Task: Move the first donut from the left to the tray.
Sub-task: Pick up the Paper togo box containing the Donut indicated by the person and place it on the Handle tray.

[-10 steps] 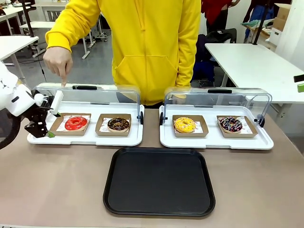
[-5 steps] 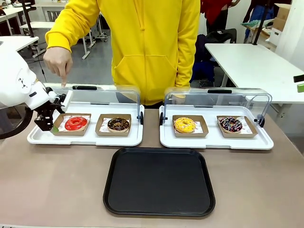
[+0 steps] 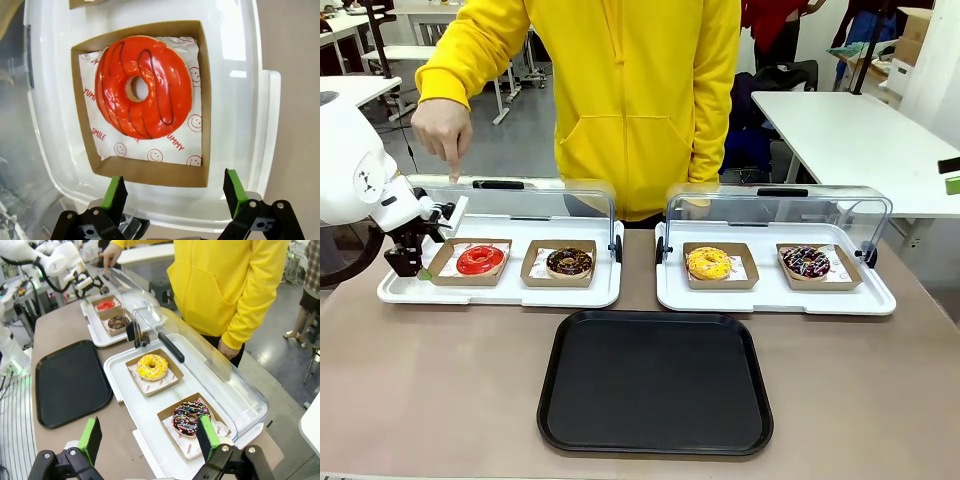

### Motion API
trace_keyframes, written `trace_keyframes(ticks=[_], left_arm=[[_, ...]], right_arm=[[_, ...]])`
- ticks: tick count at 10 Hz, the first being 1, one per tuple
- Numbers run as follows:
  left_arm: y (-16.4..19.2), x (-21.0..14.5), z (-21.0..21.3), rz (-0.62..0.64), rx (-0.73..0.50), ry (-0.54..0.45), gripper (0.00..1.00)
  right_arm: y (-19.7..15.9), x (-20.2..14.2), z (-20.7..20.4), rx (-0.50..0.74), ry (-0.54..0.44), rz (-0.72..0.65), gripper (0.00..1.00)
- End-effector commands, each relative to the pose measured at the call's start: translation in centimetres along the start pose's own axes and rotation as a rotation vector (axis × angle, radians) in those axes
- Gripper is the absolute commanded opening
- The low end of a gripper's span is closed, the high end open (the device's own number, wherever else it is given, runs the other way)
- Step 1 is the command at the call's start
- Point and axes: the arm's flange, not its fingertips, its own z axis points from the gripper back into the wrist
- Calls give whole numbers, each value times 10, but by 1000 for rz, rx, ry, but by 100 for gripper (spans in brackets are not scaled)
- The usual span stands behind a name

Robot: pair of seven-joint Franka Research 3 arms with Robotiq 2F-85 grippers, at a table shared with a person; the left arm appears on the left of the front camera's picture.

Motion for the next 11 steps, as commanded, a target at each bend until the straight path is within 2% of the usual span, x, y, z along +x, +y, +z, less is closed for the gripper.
trace_keyframes(ticks=[1,9,10,11], left_arm=[[6,0,-4,15,-21,6,100],[9,3,-31,-9,-48,4,100],[8,2,-32,-16,-57,3,47],[7,1,-30,-11,-68,3,40]], right_arm=[[0,2,0,0,-15,9,100],[0,2,0,0,-15,9,100],[0,2,0,0,-15,9,100],[0,2,0,0,-15,9,100]])
